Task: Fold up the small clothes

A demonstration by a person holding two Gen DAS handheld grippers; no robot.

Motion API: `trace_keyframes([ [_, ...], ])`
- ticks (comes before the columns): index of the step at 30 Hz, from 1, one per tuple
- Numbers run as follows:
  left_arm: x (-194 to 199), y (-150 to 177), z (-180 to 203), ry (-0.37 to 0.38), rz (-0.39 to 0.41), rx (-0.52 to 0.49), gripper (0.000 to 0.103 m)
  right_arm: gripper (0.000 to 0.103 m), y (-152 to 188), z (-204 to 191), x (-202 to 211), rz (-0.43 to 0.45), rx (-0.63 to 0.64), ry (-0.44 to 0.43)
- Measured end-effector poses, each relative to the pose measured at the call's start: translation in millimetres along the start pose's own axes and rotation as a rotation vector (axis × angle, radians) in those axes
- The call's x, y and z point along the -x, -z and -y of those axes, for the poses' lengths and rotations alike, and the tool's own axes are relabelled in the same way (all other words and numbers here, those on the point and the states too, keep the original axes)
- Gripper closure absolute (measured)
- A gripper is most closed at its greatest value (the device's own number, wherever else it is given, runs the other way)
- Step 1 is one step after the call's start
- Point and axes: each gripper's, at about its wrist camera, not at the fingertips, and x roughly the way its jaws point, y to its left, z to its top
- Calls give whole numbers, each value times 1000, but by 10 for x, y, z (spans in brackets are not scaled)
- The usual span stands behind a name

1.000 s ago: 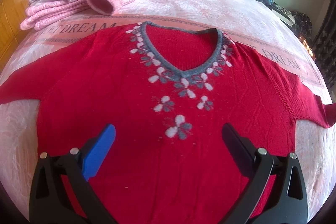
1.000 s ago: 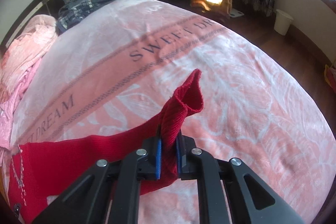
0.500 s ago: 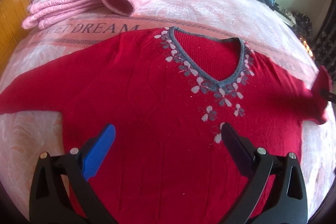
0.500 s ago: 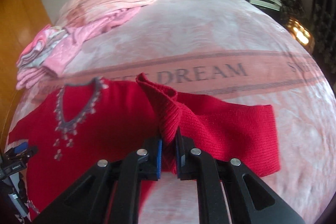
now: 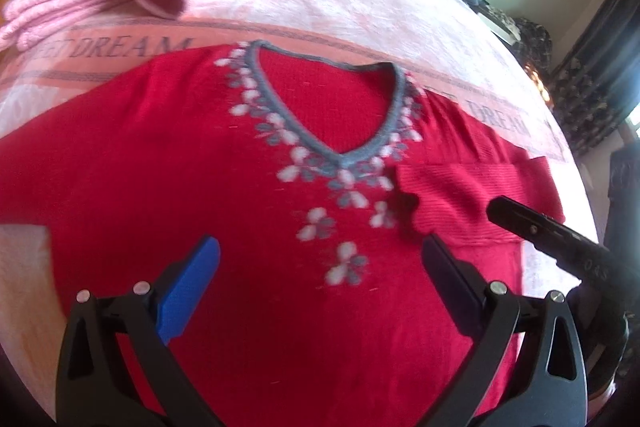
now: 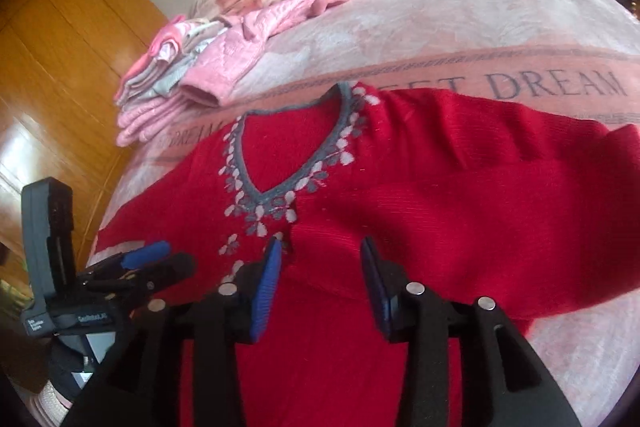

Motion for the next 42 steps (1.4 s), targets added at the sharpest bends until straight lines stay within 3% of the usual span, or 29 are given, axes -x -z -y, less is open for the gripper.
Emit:
trace_keyframes([
  [5,-312,-103,497,69,-54,-30,4,60,164,385,326,21,-73,49],
  [10,-729,-169,906,30,-120,-59,4,60,370,589,515,33,-80,63],
  [12,-866,-175,1036,45,-152,-56,11,60,421,621,547,45,-83,57],
  [15,-1000,-172,1201,-37,-163,-76,34,60,484,680,585,58,-100,44],
  [17,-1001,-190,1252,-89,-125,-90,68,60,526,722,632,67,-112,33],
  [19,-956,-234,1211,-57,-111,-67,92,60,553,760,693,81,-111,40],
  [21,-861,-273,1143,-10,-96,-40,93,60,558,790,740,93,-114,60],
  [24,-621,-274,1109,-9,-19,-53,94,60,534,829,775,105,-137,57],
  [27,-314,-336,849,21,53,4,94,60,499,863,844,124,-146,56],
  [32,48,-462,237,-62,145,63,94,60,366,895,832,129,-165,51],
  [35,89,-508,-137,-117,138,94,94,60,234,877,684,115,-180,29],
  [38,-31,-565,-513,-123,87,119,94,60,95,819,447,92,-181,20],
  [42,-321,-506,-761,-140,14,126,89,60,22,858,101,23,-205,81],
])
